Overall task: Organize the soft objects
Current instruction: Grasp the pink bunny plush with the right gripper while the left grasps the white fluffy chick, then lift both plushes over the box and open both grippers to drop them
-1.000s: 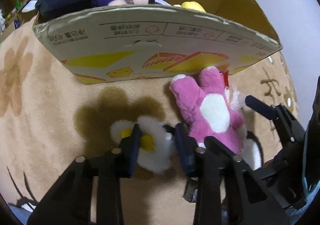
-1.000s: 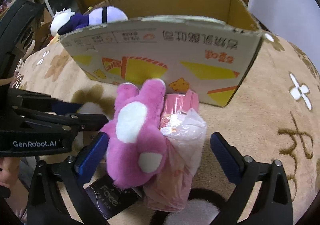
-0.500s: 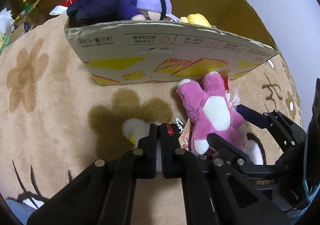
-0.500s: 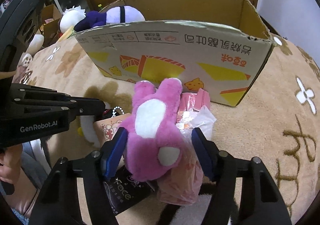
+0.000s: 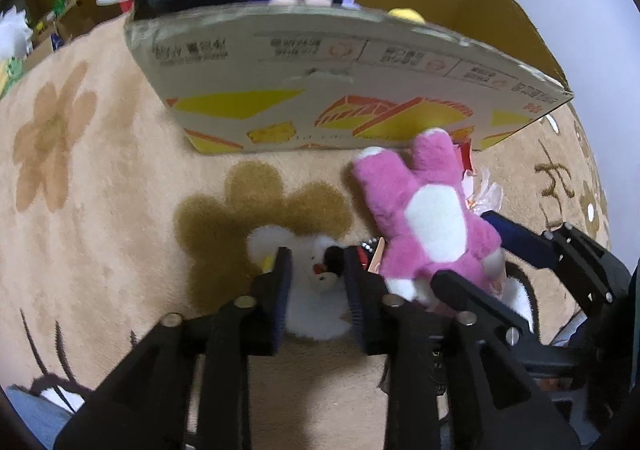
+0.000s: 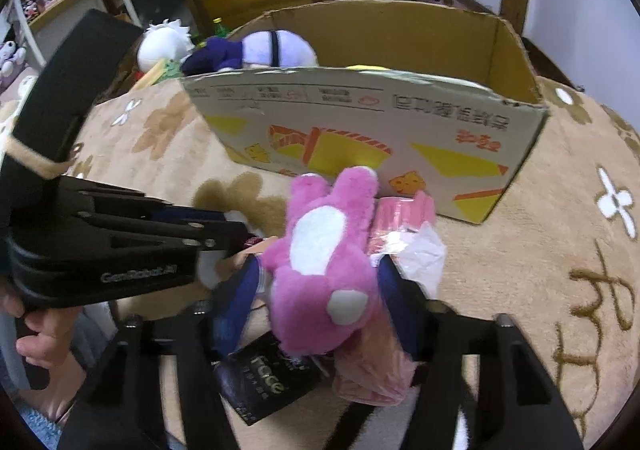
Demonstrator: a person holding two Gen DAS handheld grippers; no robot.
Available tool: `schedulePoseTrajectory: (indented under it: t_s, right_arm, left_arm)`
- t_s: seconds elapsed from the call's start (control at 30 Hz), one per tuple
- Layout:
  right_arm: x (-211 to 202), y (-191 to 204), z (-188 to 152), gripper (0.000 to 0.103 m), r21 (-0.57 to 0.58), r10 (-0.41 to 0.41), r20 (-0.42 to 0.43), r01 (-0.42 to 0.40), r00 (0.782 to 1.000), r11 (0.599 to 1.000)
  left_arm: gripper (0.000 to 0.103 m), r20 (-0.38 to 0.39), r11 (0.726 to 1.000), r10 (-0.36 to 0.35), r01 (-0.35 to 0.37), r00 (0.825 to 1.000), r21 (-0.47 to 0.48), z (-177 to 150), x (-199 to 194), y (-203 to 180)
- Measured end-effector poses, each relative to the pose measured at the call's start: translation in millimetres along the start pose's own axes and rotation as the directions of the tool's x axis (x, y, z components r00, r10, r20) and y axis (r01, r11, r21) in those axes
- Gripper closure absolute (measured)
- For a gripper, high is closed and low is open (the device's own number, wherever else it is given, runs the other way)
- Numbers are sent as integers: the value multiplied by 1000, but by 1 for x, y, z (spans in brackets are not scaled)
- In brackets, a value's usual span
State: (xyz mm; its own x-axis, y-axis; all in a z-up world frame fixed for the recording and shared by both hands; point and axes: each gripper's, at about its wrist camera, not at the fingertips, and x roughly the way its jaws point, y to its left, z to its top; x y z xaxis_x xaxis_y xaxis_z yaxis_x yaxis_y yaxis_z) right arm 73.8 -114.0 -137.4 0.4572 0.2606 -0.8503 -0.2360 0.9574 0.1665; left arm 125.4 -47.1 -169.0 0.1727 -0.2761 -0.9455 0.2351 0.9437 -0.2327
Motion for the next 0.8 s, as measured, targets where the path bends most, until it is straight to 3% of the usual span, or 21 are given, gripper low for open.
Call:
schedulePoseTrajectory:
  t_s: [0.3, 0.43, 0.57, 0.6, 0.8]
  right_arm:
    - [21, -7, -4, 57, 76, 83, -65, -78, 994, 994]
    - [21, -5, -4, 59, 67, 86, -63, -82, 994, 994]
    - [18, -6, -4, 63, 62, 88, -55, -85, 995, 994]
    - [17, -7, -3, 65, 58, 88, -50, -85, 995, 995]
    - [6, -12, -1, 67, 71, 82, -19, -80, 996, 994]
  left_arm:
    - [71, -17, 1000, -17, 17, 1000, -24, -1, 10, -7]
    - [82, -19, 997, -59, 58, 998, -51, -1, 11, -3]
    - [89, 22, 1000, 3, -4, 1000, 15, -2, 5, -15]
    - [102, 30, 1000, 5, -6, 1000, 19, -2, 3, -16]
    - [103, 52, 1000, -13, 14, 999, -21, 0, -3, -9]
